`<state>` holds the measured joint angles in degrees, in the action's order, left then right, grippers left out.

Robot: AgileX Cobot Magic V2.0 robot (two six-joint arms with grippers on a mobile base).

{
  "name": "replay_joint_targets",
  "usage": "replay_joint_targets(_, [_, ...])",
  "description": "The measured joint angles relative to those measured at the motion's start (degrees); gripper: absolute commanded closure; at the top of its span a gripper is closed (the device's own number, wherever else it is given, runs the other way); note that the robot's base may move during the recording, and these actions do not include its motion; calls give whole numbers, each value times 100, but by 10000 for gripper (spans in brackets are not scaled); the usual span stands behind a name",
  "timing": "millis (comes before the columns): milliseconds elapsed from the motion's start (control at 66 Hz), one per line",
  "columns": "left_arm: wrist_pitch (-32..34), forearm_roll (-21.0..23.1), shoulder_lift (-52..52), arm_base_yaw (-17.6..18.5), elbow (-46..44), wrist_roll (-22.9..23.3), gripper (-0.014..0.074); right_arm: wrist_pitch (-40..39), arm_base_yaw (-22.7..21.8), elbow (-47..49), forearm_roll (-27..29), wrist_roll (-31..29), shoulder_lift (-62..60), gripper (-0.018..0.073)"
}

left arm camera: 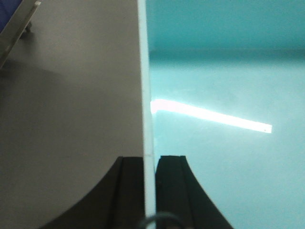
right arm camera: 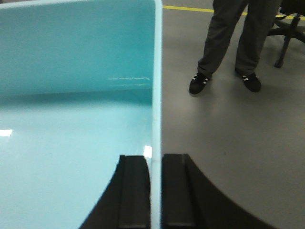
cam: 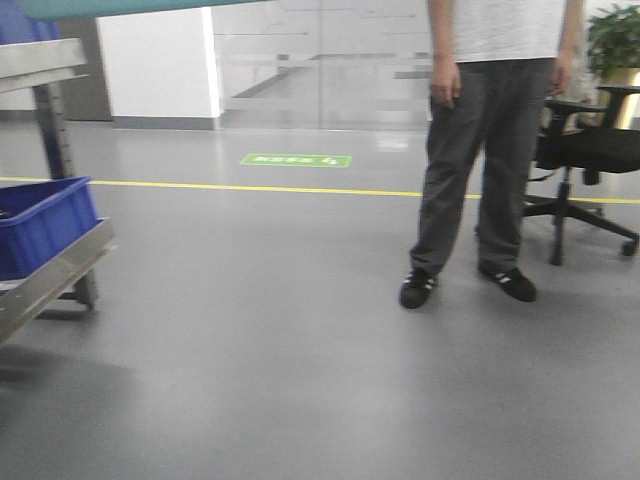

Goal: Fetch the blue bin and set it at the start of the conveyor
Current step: 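Hold the teal bin and drive the base away from the rack, then carry the teal bin while driving toward the red conveyor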

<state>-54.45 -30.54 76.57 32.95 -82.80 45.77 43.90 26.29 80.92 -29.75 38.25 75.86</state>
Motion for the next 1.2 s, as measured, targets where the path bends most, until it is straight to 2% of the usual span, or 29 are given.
replay_joint_targets(1198, [-11,-44,0,0,0,0,708,-192,0,0,0,0,0,720])
